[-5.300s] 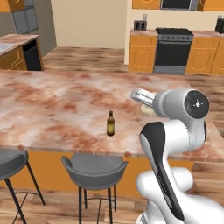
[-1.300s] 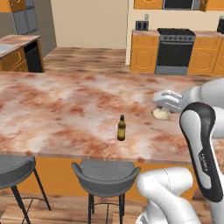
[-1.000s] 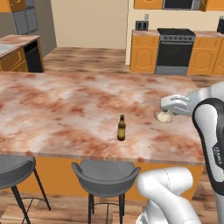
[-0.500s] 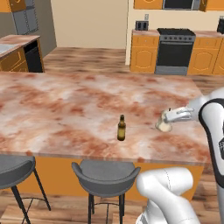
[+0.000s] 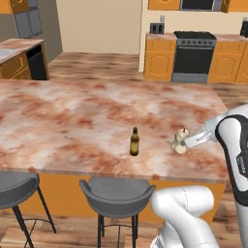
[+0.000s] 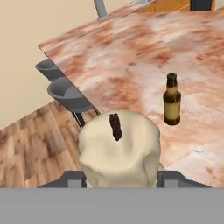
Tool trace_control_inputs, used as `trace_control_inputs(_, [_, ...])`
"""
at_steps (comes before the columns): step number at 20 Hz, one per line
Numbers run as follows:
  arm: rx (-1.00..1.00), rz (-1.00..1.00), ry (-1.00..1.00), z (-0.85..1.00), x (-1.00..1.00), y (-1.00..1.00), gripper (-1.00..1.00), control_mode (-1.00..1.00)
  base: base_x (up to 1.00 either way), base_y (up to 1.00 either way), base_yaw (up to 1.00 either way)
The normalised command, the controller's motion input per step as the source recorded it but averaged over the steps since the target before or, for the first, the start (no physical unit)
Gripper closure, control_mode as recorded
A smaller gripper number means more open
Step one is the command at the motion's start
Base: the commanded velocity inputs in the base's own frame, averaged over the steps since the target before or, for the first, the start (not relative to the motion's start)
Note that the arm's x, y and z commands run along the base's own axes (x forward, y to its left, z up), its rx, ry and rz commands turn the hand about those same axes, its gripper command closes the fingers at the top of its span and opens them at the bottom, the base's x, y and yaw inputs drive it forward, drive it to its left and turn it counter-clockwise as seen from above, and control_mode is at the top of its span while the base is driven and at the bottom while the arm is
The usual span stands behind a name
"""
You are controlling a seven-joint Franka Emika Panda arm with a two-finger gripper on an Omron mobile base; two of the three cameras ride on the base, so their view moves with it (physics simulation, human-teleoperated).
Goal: Get the candle and the beer from the cabinet and move them to the dining counter.
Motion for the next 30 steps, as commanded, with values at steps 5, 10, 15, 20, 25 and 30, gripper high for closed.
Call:
trace_control_inputs(5, [-0.04,0.07,-0.17,-0.40,0.38,-0.03,1.00,-1.00,0.00,0.00,0.00])
trace_control_inputs(10, [-0.04,0.03,-0.02,-0.34,0.44,0.00,1.00,-1.00,0.00,0.00,0.00])
trace_control_inputs(15, [-0.03,0.03,0.02,-0.28,0.48,-0.05,1.00,-1.00,0.00,0.00,0.00])
trace_control_inputs(20, [0.00,0.06,0.00,-0.31,0.55,-0.08,1.00,-1.00,0.00,0.00,0.00])
trace_control_inputs(25, [-0.01,0.07,0.04,-0.39,0.59,-0.01,1.00,-1.00,0.00,0.00,0.00])
trace_control_inputs(30, [-0.03,0.07,0.19,-0.39,0.57,-0.08,1.00,-1.00,0.00,0.00,0.00])
